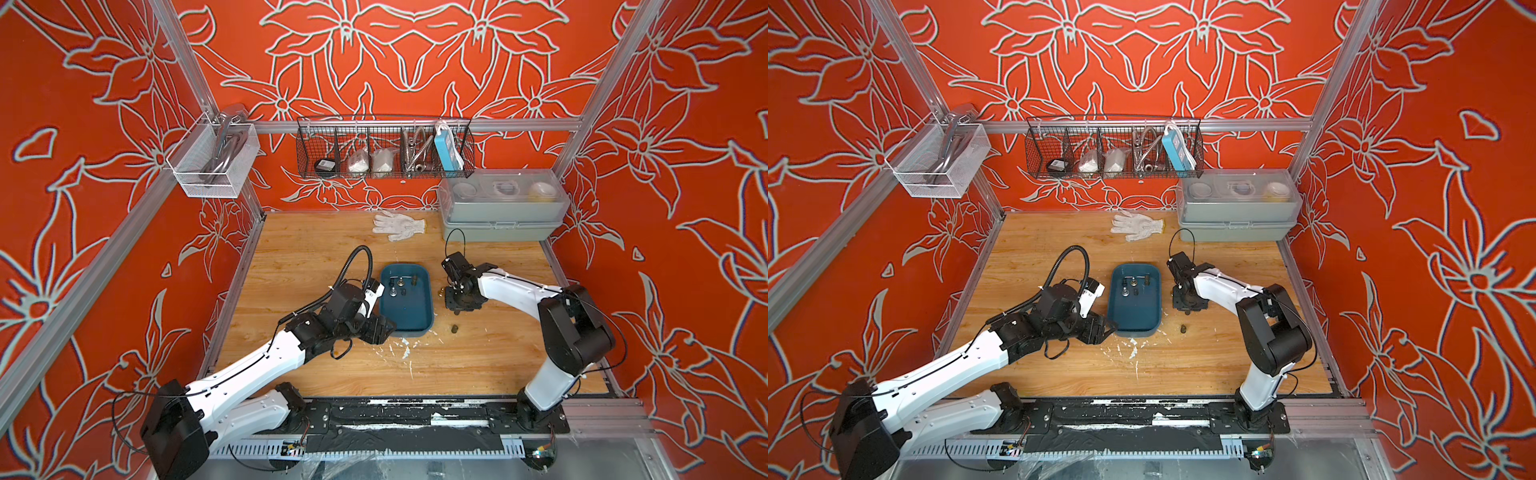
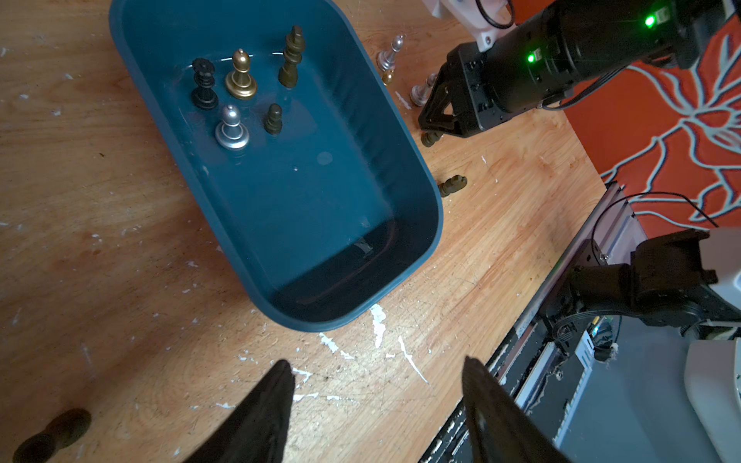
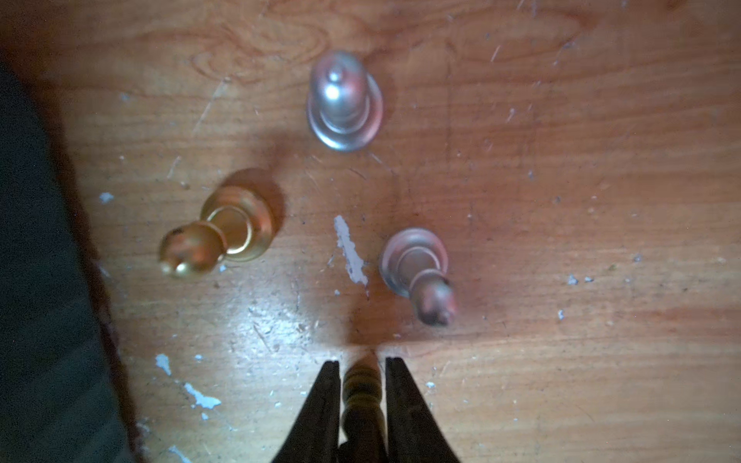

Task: Put the chess pieces into the storage box
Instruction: Pick up the chess piece at the center of the board.

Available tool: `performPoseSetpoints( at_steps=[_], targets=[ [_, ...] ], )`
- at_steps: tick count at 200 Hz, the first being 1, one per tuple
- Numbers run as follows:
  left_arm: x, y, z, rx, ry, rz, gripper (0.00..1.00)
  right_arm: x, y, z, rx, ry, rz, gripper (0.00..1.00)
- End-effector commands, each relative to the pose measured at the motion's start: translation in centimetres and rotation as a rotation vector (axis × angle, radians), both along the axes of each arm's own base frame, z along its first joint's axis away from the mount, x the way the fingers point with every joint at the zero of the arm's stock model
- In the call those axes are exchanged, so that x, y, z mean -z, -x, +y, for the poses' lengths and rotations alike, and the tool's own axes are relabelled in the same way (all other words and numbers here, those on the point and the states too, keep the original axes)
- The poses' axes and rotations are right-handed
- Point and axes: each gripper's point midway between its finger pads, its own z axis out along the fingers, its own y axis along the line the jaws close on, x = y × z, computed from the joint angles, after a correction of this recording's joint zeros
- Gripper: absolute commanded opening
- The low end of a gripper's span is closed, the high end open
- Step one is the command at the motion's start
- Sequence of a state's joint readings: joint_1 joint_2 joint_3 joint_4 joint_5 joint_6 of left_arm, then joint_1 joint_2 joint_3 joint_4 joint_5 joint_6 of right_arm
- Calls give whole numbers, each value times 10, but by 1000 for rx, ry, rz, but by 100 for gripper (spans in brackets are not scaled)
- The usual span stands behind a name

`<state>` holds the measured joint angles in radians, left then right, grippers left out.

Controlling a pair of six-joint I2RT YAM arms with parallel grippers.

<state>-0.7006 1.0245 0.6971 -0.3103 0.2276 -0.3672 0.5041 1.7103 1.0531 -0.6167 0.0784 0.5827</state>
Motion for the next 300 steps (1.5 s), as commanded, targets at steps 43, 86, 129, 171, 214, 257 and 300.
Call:
performPoseSetpoints(
  at_steps=[43, 86, 129, 171, 214, 257, 300],
  targets=[
    [1, 1, -4, 21, 2, -8, 67, 7, 7, -7, 3, 26, 19, 26],
    [2, 0, -5, 20, 2, -6, 67, 8, 8, -6, -1, 18, 21, 19],
    [5, 0, -4, 16, -6, -4, 67, 9, 8, -6, -8, 14, 15, 18],
    [5, -2, -5, 10, -7, -3, 67, 3, 7, -5, -19, 7, -2, 19],
    [2, -6, 0, -24, -20, -12, 67, -16, 4, -3, -44, 4, -37, 19],
    [4, -11, 6, -76, -39, 1, 67, -39, 1, 1, -71, 4, -64, 19],
    [5, -17, 13, -130, -66, 24, 67, -72, -9, 16, -127, 6, -107, 20]
  ],
)
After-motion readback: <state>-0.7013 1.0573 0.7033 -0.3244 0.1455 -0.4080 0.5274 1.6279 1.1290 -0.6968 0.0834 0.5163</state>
